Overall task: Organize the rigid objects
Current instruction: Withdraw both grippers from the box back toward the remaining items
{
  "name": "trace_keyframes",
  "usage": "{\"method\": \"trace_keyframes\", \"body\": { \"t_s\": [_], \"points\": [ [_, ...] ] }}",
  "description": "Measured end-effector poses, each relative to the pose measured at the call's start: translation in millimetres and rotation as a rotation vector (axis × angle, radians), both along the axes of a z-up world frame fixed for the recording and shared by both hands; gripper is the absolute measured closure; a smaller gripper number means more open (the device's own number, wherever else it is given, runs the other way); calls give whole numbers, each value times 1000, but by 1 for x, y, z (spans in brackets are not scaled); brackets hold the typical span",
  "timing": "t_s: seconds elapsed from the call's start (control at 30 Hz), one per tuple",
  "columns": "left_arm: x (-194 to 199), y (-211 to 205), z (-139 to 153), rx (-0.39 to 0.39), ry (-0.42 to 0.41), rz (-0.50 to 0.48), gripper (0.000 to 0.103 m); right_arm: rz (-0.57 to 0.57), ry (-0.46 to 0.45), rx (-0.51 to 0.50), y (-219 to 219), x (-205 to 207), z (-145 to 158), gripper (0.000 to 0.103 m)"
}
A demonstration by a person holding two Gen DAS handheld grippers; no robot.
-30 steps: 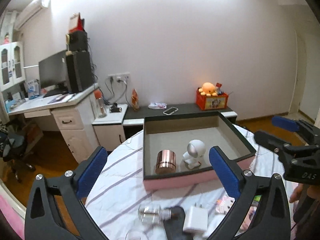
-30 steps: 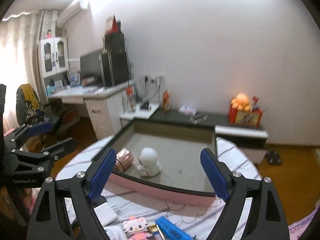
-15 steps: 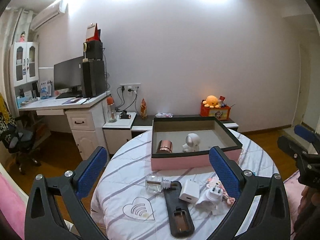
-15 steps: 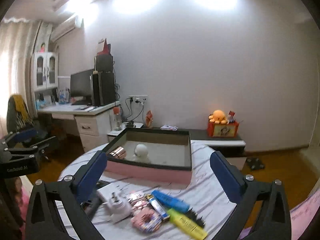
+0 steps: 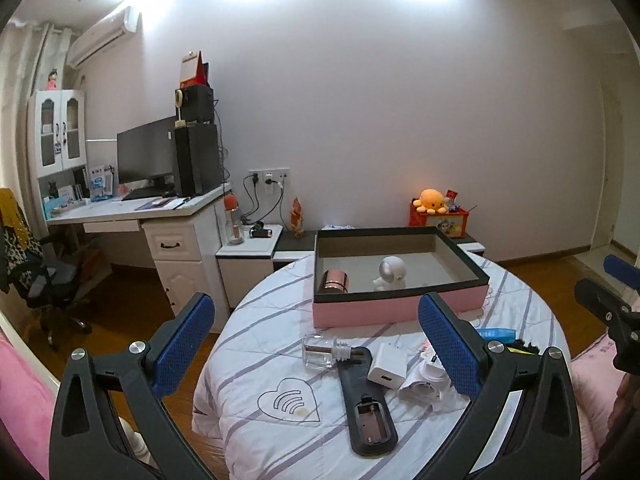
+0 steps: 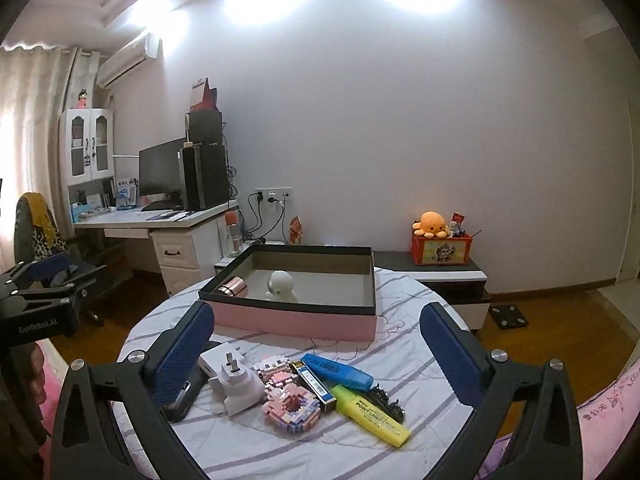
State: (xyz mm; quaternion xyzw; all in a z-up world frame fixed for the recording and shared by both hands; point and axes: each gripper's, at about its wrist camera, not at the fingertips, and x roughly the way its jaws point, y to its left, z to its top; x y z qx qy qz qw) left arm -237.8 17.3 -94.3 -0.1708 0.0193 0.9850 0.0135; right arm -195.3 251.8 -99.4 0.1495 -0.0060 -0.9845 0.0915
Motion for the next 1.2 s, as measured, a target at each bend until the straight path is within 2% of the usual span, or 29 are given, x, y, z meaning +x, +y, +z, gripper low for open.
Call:
{"method": "trace_keyframes", "body": {
  "t_s": [0.23, 0.7, 1.03, 1.2],
  "points": [
    [-9, 9, -16, -22, -67, -22, 0, -8, -38, -12, 8, -2, -12, 0],
    [-32, 24, -72, -54, -265, -54, 0, -23, -203, -22, 24, -27, -63, 0],
    [-40, 31, -87, -77, -308, -66, 0, -18, -311, -28, 29, -42, -92, 0],
    [-44, 24, -87, -52, -319, -60, 0, 18, -314, -25, 23, -44, -92, 0]
  ]
}}
